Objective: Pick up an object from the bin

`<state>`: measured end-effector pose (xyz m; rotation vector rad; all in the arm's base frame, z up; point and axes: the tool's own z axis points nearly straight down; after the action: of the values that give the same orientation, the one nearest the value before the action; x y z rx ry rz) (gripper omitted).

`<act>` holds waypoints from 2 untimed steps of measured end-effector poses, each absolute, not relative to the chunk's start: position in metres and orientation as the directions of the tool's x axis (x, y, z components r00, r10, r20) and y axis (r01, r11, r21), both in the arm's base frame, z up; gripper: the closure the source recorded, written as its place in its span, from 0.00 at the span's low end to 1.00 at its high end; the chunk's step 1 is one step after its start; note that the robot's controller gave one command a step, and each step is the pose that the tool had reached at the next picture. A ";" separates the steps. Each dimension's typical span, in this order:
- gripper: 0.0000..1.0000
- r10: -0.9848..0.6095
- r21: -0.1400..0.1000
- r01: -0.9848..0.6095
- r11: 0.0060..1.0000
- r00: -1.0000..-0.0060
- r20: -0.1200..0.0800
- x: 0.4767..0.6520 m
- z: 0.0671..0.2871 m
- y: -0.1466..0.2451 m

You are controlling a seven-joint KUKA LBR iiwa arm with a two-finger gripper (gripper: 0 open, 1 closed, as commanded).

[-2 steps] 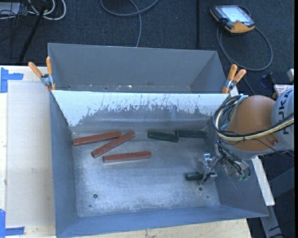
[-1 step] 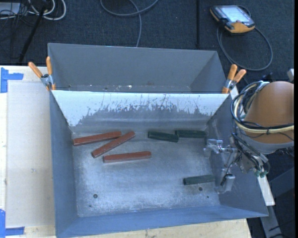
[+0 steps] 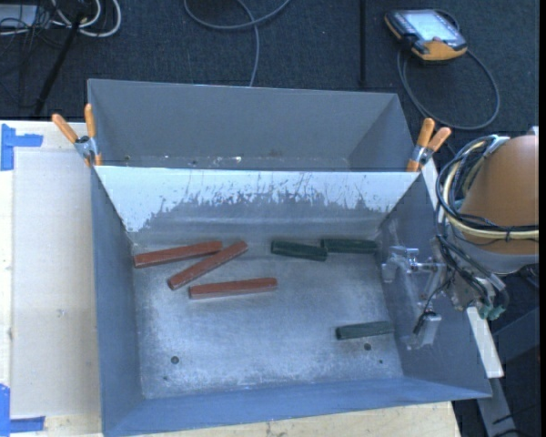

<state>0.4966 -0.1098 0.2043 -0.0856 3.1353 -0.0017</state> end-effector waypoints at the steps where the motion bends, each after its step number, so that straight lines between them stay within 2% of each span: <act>1: 0.00 -0.070 -0.002 -0.070 0.998 -0.997 -0.008 0.511 0.159 -0.107; 2: 0.00 -0.203 0.002 -0.203 0.979 -0.979 0.004 0.526 0.124 -0.104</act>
Offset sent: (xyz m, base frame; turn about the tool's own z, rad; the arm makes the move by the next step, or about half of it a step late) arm 0.0480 0.0056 -0.0926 -0.3211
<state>0.5257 -0.1038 0.1236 -0.3202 3.1291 0.0025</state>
